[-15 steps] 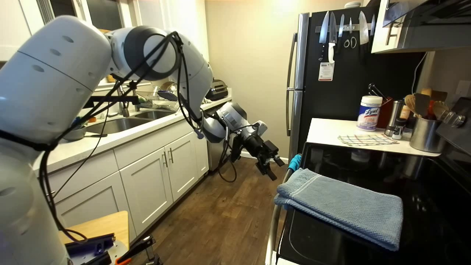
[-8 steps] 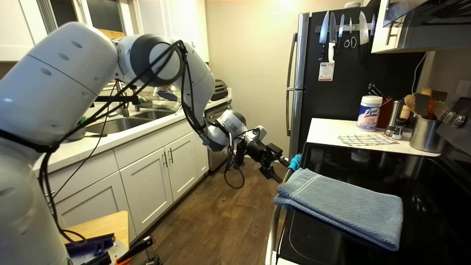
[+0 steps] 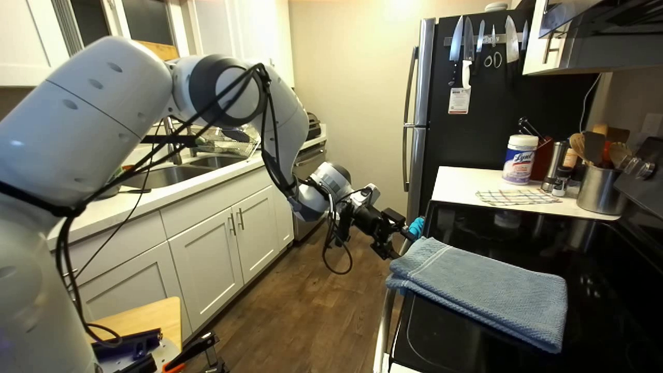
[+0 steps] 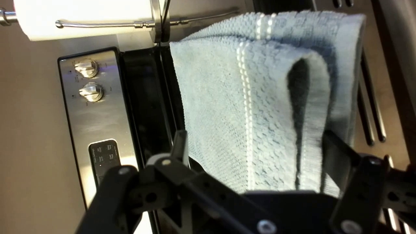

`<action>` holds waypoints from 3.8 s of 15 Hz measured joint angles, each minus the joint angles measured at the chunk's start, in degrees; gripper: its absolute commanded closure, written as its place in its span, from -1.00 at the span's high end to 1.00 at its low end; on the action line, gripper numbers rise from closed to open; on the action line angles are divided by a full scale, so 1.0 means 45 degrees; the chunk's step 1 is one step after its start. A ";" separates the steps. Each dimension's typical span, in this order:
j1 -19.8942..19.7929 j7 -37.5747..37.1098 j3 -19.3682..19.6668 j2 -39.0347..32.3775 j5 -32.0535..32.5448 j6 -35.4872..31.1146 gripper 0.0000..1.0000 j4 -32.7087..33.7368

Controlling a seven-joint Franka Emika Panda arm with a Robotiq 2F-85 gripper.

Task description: Hang the light blue towel on the handle of the oven.

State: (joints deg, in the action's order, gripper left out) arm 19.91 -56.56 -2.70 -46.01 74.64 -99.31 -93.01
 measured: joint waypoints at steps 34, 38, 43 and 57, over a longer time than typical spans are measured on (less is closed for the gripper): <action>-0.0213 -0.0036 -0.0165 0.0233 0.0652 0.1063 -0.99 -0.0058; -0.0213 -0.0069 -0.0219 0.0256 0.0652 0.1063 -0.97 -0.0063; -0.0219 -0.0339 -0.0271 0.0743 0.0650 0.1108 -0.97 -0.0376; -0.0596 -0.1181 -0.1451 0.7912 -0.1065 0.1994 -0.97 -0.4893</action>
State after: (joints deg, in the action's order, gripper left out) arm 17.23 -61.88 -9.23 -10.41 69.84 -90.34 -115.03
